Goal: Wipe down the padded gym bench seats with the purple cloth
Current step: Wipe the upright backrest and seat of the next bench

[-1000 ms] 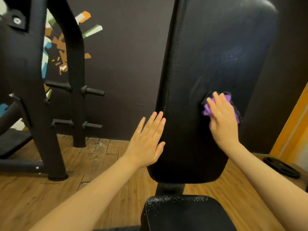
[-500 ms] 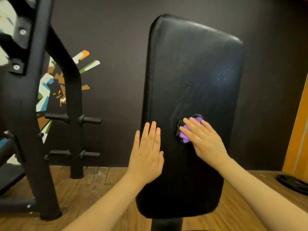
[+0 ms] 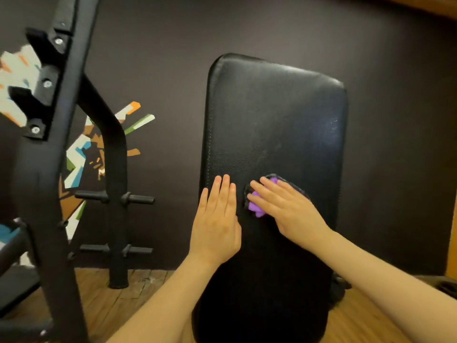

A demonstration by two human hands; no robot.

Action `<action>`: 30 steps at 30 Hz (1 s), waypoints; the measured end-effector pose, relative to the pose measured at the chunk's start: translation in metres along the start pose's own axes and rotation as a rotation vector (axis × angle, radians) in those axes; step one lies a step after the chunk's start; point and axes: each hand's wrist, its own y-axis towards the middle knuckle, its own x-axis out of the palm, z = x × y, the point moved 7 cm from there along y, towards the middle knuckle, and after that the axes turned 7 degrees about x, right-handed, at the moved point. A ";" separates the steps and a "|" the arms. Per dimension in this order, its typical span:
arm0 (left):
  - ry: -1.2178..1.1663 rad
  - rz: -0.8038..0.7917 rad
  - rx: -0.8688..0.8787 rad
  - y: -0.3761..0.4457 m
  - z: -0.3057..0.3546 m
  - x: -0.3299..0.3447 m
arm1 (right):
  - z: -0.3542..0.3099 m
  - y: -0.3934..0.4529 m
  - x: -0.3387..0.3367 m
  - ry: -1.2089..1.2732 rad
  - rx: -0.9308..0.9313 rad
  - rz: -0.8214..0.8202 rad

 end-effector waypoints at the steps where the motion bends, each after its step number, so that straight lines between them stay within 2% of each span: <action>1: 0.021 -0.030 -0.004 0.000 0.001 0.002 | 0.021 0.011 -0.010 0.036 0.095 0.070; 4: 0.059 -0.073 -0.017 0.000 0.001 0.006 | 0.088 0.045 -0.040 0.169 0.477 0.246; 6: 0.068 -0.076 -0.024 0.000 0.001 0.006 | 0.097 0.069 -0.039 0.232 0.573 0.242; 9: 0.083 -0.079 -0.025 0.000 0.002 0.006 | 0.066 0.078 -0.027 0.148 0.483 0.216; 13: 0.070 -0.048 -0.021 -0.001 0.002 0.005 | 0.004 0.021 0.002 0.100 0.156 0.020; 17: 0.071 -0.041 -0.028 0.000 0.002 0.005 | 0.000 -0.025 0.008 0.098 -0.069 -0.050; 19: 0.074 -0.043 -0.030 0.000 0.002 0.006 | 0.032 -0.014 -0.008 0.181 -0.015 0.064; 21: 0.090 -0.044 -0.035 -0.001 0.002 0.005 | 0.080 0.007 -0.033 0.192 0.168 0.226; 24: 0.113 -0.058 -0.040 -0.001 0.003 0.006 | 0.127 0.031 -0.039 0.184 0.406 0.238; 27: 0.127 -0.069 -0.043 0.000 0.004 0.007 | 0.123 0.029 -0.021 0.247 0.556 0.220; 30: 0.145 -0.087 -0.049 0.001 0.005 0.006 | 0.085 -0.005 -0.002 0.257 0.485 0.256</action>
